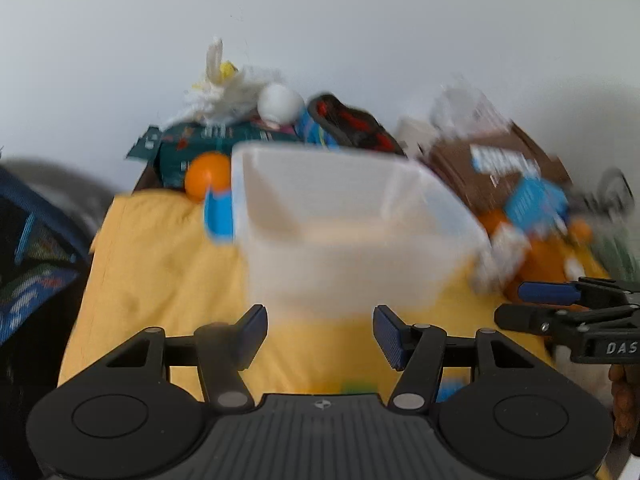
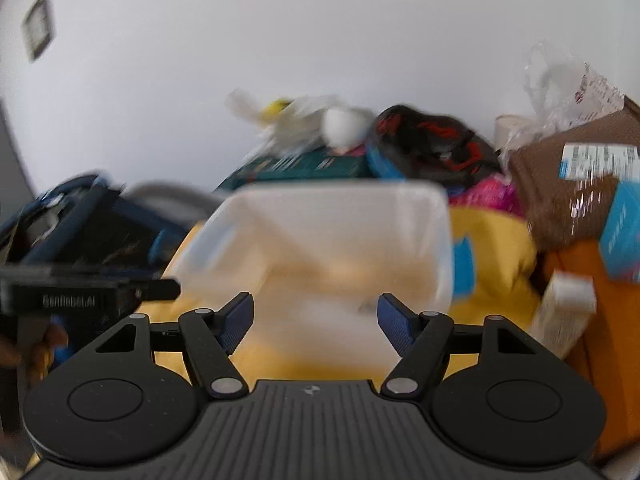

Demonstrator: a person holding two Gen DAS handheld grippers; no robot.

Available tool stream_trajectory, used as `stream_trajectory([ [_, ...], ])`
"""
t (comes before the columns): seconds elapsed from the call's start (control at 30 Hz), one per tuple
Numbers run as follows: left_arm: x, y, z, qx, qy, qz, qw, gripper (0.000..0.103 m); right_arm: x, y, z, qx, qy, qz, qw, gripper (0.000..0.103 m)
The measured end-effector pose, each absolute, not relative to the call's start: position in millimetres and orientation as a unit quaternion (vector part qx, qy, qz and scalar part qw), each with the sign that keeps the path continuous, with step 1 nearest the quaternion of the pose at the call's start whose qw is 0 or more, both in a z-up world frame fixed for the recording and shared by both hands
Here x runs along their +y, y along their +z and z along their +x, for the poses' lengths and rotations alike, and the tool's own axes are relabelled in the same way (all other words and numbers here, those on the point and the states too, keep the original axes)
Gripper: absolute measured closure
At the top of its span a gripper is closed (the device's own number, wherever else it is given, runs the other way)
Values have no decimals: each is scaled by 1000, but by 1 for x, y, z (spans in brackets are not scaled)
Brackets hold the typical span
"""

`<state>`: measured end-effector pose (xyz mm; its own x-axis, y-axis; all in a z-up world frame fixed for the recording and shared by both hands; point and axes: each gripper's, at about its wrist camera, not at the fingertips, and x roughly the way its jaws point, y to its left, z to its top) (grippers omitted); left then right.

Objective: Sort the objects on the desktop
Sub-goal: 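Carry both items over the white bin and open both tools to drop them, then grasp a black car with the right tool while the left grasps the white-green car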

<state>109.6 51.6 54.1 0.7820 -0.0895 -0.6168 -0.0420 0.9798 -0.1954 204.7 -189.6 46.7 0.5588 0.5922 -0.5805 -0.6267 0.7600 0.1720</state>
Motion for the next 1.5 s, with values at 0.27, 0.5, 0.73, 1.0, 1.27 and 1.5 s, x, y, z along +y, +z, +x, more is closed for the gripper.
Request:
stream_trajectory([
  [0.27, 25, -19, 44, 403, -11, -89, 911, 41, -218, -39, 82, 382, 350, -82, 851, 41],
  [0.5, -2, -41, 49, 420, -36, -69, 904, 41, -212, -71, 78, 400, 345, -121, 840, 42],
  [0.73, -20, -48, 70, 426, -31, -70, 901, 40, -210, -85, 88, 392, 353, -145, 837, 38],
  [1.0, -33, -54, 84, 431, -21, -59, 900, 35, -210, -89, 90, 394, 352, -144, 837, 33],
  [1.27, -42, -57, 85, 426, -36, -26, 904, 35, -209, -90, 97, 386, 362, -154, 835, 35],
  [1.5, -19, -39, 64, 408, -43, -50, 911, 36, -231, -81, 89, 380, 357, -136, 842, 35],
])
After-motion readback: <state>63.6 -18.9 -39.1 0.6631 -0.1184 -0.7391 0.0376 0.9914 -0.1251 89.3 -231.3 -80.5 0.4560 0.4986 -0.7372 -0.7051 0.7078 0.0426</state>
